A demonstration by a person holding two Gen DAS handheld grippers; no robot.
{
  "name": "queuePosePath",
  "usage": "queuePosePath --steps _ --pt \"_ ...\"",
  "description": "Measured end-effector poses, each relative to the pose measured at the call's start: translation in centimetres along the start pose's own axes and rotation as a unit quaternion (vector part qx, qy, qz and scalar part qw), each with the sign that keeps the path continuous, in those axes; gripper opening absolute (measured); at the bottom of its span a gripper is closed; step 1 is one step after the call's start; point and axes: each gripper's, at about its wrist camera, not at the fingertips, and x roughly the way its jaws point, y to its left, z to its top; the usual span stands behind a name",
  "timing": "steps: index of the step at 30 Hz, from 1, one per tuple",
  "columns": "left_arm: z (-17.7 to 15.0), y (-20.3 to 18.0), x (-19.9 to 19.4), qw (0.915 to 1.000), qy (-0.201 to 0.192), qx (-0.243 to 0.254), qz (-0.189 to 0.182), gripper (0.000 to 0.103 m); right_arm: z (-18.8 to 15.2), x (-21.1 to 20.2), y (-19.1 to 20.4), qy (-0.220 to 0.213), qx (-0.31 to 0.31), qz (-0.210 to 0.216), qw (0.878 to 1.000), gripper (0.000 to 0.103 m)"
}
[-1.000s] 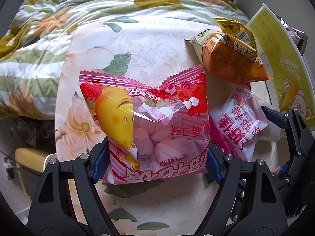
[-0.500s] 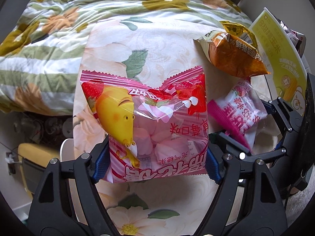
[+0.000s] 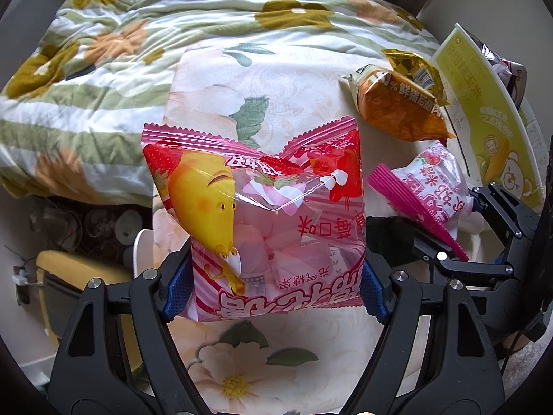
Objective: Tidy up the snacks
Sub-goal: 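Carry both pink bags into the cardboard box and open both tools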
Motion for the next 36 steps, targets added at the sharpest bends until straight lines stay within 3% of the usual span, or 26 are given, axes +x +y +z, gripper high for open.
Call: queuePosePath --steps 11,21,27,36 --pt "0.0 -2.9 -7.7 0.9983 -0.046 0.032 -0.016 0.077 0.5 -9.3 -0.4 -0.047 0.077 -0.035 0.995 0.058" --pt "3.4 -13.1 -14.0 0.9884 -0.113 0.086 -0.053 0.077 -0.1 -21.4 -7.9 -0.115 0.176 -0.065 0.976 0.058" --pt "5.2 -21.5 -14.1 0.9842 -0.129 0.094 -0.076 0.077 -2.3 -25.2 -14.3 -0.125 0.192 -0.084 0.970 0.058" --pt "7.5 -33.8 -9.6 0.9835 -0.114 0.111 -0.087 0.077 -5.3 -28.0 -23.3 -0.130 0.195 -0.097 0.967 0.058"
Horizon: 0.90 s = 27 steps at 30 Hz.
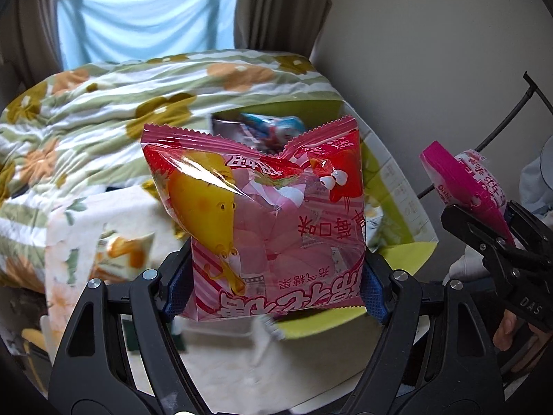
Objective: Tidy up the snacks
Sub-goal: 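Carry both pink bags into the cardboard box and open both tools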
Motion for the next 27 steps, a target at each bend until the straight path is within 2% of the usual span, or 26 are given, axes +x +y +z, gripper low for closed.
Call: queuePosePath --steps 5,7,13,18,27 --pt "1.1 -3.3 3.5 0.9999 0.012 -0.009 -0.004 0.080 0.5 0.2 -3.1 0.007 0.002 0.008 1.000 0.058" --pt "1.4 -4.2 4.6 0.9997 0.017 -0.015 0.001 0.103 0.7 0.4 -4.0 0.009 -0.004 0.014 1.000 0.058" --pt "0.3 -5.4 5.2 0.9991 0.013 -0.031 0.026 0.103 0.3 0.8 -5.4 0.017 -0.019 0.029 0.999 0.058" --pt "-1.0 -3.4 3.7 0.9982 0.010 -0.052 0.028 0.103 0.3 1.6 -6.5 0.032 -0.016 0.042 0.998 0.058" --pt "-2.5 -1.8 1.6 0.9957 0.002 -0.069 0.061 0.103 0.9 4.6 -6.1 0.061 -0.013 0.069 0.996 0.059"
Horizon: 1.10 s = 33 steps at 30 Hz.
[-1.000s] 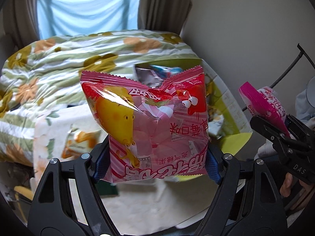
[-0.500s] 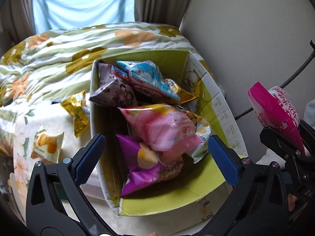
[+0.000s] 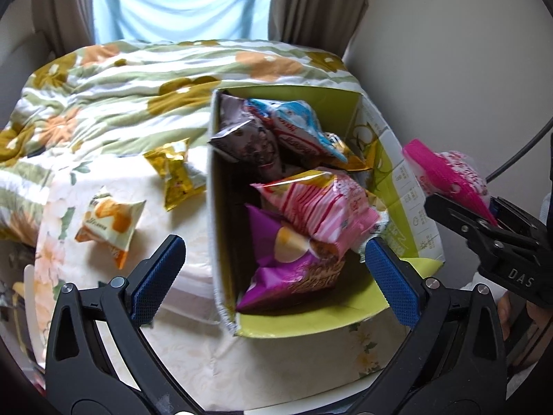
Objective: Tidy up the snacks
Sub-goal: 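Carry both pink bags into the cardboard box and open both tools, then move both open tools back toward the cake pack and green packet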
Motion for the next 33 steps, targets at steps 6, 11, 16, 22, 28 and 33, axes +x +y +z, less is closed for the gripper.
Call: queuePosePath --steps 6,11,16,22,28,33 --pt "-0.9 1.1 0.0 0.9995 0.008 -0.001 0.031 0.103 -0.4 1.1 0.6 0.006 0.018 0.013 1.000 0.096" --pt "-2.3 1.7 -0.2 0.9996 0.013 -0.010 0.025 0.103 -1.5 0.7 0.5 -0.010 0.023 0.024 0.999 0.102" --pt "-2.9 2.0 -0.5 0.9996 0.012 -0.009 0.025 0.103 -2.0 0.7 0.8 -0.006 0.019 0.014 1.000 0.102" --pt "-3.0 2.1 -2.1 0.9993 -0.005 -0.001 0.037 0.102 -1.9 -0.5 1.7 -0.014 0.009 0.004 1.000 0.102" --pt "-3.1 2.5 -4.8 0.9981 -0.032 0.009 0.052 0.103 -1.6 -2.0 3.0 -0.021 0.007 0.004 1.000 0.102" --pt "-3.4 3.6 -7.0 0.9969 -0.047 0.006 0.062 0.103 -1.6 -3.3 5.0 -0.040 -0.017 0.001 0.999 0.102"
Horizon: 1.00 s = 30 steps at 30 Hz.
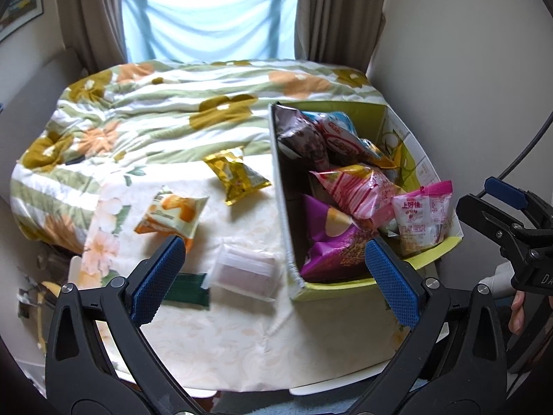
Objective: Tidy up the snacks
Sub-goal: 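Move both open tools back toward the cake pack and green packet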
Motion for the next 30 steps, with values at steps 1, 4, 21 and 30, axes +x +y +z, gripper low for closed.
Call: queuePosePath --steps 1,4,21,30 --pt "-0.2 0.4 -0.4 1.0000 -0.001 -0.002 0.003 0.103 0.0 -0.2 0.4 -0.003 -0.005 0.000 1.000 0.102" --pt "-1.1 2.3 -1.6 0.9998 -0.001 -0.016 0.012 0.103 0.0 -0.5 1.7 -0.011 -0.016 0.006 1.000 0.102" --pt "-3.2 17.4 -3.7 0.9994 0.010 -0.028 0.017 0.103 -1.1 1.0 12.9 -0.025 -0.016 0.008 1.000 0.102" --pt "-1.5 24.2 -0.6 0.9990 0.034 0.018 -0.025 0.103 -2.8 4.9 19.4 0.000 0.016 -0.020 1.000 0.102"
